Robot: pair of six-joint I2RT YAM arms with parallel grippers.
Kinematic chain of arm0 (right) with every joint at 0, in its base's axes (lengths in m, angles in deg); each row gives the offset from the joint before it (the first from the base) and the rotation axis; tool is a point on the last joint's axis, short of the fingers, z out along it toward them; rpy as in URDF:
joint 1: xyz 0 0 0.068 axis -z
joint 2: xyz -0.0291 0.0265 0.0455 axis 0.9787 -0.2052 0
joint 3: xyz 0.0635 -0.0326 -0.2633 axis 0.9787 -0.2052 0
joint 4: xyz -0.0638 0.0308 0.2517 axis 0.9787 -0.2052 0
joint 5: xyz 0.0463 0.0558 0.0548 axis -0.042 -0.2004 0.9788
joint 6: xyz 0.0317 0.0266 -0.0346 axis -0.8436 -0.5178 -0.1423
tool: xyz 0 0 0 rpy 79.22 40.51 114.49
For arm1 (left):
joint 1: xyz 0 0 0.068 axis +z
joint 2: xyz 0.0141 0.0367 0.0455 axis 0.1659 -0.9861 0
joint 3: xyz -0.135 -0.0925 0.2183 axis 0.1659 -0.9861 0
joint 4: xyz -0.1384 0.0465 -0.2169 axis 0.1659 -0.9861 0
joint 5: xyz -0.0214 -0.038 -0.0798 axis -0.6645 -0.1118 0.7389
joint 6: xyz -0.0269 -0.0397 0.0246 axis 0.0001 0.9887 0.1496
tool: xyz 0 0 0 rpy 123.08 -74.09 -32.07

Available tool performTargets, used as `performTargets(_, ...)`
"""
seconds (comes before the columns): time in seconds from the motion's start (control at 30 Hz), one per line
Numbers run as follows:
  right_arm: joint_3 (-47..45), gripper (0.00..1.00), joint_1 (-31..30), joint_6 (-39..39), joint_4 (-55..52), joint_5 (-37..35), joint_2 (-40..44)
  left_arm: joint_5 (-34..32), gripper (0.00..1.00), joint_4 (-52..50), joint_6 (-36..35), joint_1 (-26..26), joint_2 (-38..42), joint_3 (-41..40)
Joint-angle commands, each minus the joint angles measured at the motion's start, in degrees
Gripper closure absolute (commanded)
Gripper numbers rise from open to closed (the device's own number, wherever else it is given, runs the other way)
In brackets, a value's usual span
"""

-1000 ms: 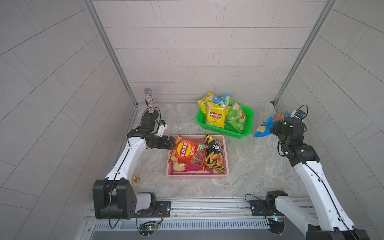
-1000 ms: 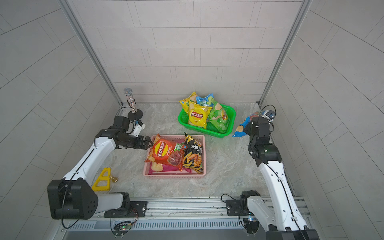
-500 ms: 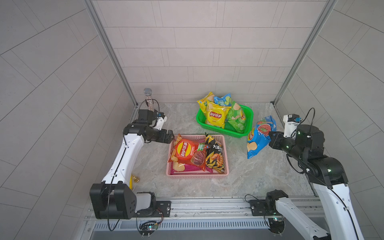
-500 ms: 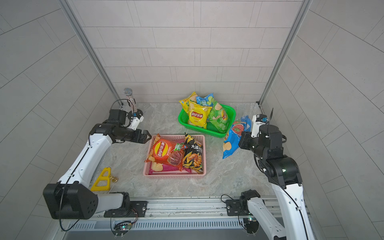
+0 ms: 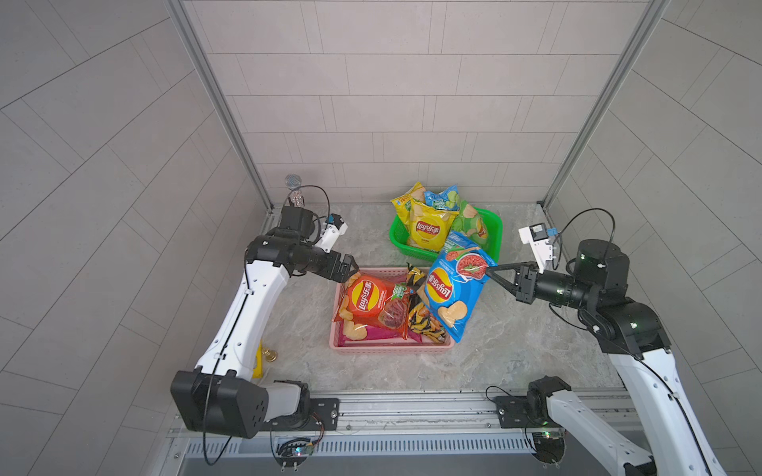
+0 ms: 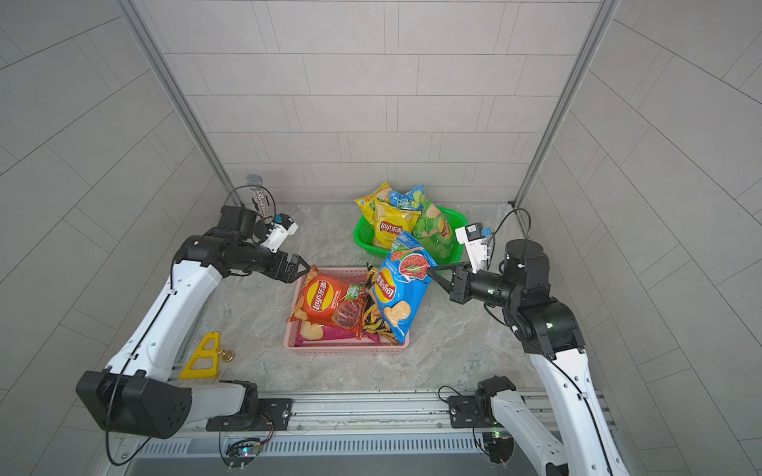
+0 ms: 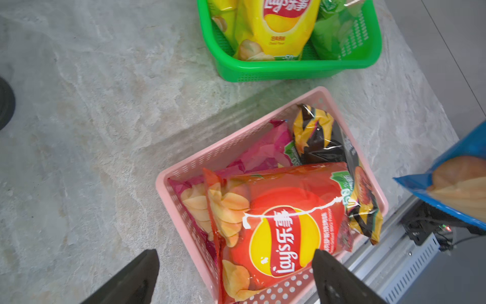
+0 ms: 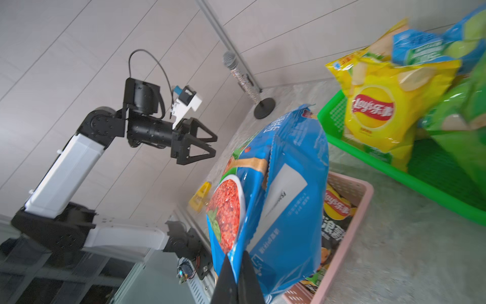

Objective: Put the potato chips into the basket
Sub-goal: Adjust the potato chip in the basket.

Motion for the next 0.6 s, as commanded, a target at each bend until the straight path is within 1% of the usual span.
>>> performTargets(0.0, -0.89, 1.0, -0.86, -1.52, 10.77, 9.69, -0.6, 2.7, 0.02, -5.23, -3.13, -3.49, -1.08, 3.12)
performTargets(0.07, -1.68, 1.0, -0.88, -1.37, 13.48, 12.4, -0.83, 4.21, 0.02, -6.26, -3.74, -5.59, -1.53, 3.96)
performTargets(0.2, -4.19, 1.0, -0.85, -2.86, 19.54, 15.41, -1.58, 7.63, 0.02, -6.95, -4.77, -8.97, -2.23, 5.26)
performTargets(0.3, -5.66, 1.0, -0.85, -3.31, 22.28, 18.14, -2.96, 11.64, 0.03, -8.48, -6.68, -9.89, -2.96, 7.15)
performTargets(0.4, -6.49, 1.0, -0.87, -1.8, 22.51, 20.17, -4.46, 14.24, 0.03, -9.87, -7.11, -10.26, -3.96, 9.79)
performTargets(0.47, -7.07, 1.0, -0.81, -0.26, 22.54, 21.99, -5.13, 15.01, 0.03, -9.96, -6.95, -10.48, -4.49, 10.79)
performTargets(0.57, -7.67, 1.0, -0.55, 1.2, 22.54, 21.45, -6.2, 14.85, 0.03, -9.96, -6.79, -11.28, -5.25, 10.78)
